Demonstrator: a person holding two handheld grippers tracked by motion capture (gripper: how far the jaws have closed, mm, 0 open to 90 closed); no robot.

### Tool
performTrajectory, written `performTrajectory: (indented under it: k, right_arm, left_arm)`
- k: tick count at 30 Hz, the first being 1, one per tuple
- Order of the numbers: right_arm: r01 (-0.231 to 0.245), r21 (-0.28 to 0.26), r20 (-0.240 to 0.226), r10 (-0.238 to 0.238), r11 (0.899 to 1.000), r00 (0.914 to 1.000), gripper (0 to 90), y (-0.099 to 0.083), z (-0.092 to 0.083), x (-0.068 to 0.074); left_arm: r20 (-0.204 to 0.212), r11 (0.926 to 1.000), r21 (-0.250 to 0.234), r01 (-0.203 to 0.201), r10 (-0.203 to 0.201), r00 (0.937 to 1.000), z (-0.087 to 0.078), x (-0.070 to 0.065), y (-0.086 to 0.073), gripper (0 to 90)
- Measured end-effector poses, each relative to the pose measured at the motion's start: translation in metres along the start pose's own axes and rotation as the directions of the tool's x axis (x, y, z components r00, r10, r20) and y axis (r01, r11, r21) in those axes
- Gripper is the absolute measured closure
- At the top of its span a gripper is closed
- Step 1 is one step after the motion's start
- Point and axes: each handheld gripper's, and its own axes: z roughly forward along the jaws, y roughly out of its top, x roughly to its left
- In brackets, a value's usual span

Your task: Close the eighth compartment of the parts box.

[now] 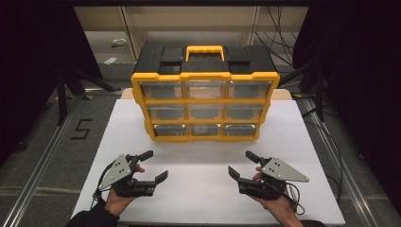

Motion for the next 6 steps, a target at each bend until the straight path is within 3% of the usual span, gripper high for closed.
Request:
performTrajectory:
  k: [6]
  right_arm:
    - [0.000,-0.001,-0.001,0.000,1.000,1.0000,23.6,0.0002,-0.0002,-0.0005]
  left_arm:
    - [-0.001,1.0000,0.003,0.000,0.000,1.0000,0.0012,-0.0004,-0.0003,15.6]
